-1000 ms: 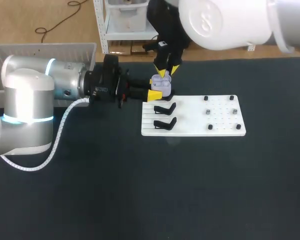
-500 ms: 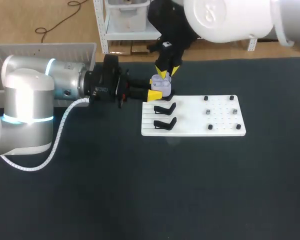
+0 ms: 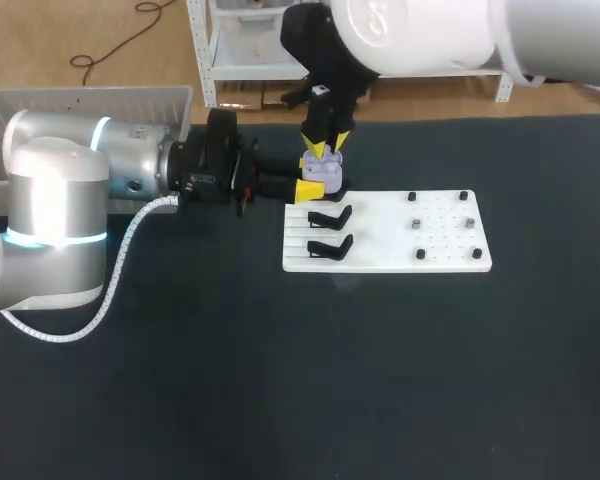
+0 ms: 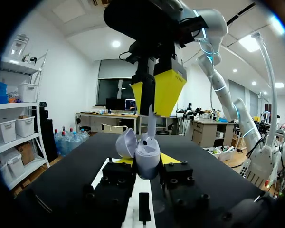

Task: Pick up each earbud case from the left stands, insert the matching earbuds, close the lid, and place the case in the box.

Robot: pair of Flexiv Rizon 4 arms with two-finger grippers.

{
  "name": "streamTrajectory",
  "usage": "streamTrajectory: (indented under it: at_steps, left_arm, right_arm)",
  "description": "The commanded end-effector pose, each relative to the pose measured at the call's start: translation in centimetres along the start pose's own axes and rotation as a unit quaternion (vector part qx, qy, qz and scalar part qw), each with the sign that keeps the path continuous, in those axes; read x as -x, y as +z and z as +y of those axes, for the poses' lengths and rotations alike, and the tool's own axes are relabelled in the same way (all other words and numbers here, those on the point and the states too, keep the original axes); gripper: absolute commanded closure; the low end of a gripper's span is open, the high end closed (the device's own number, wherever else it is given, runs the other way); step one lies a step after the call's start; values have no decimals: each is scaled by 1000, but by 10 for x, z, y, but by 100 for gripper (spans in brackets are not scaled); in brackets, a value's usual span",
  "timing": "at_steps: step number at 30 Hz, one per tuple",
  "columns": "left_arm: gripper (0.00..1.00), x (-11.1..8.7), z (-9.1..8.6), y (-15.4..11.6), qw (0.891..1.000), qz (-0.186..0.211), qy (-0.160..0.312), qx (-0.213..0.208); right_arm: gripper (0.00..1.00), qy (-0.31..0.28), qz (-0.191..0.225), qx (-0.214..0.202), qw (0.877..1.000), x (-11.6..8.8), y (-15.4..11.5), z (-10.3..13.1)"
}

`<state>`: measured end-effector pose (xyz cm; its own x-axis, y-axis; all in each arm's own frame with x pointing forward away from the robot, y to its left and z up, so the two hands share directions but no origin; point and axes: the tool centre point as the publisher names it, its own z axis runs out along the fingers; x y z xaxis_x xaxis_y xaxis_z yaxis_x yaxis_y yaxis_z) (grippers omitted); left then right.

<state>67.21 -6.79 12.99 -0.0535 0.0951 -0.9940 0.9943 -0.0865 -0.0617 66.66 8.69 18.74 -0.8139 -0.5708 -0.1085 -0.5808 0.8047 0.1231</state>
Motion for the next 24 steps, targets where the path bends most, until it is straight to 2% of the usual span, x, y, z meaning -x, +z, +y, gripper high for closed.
streamTrajectory:
  at_steps: [1, 24]
  left_arm:
    - [100, -1, 0, 0, 1000, -1, 0, 0]
    - [100, -1, 0, 0, 1000, -1, 0, 0]
  right_arm:
    - [100, 1, 4, 1, 1000, 2, 6, -1]
    - [100, 6, 5, 0, 1000, 8, 14, -2]
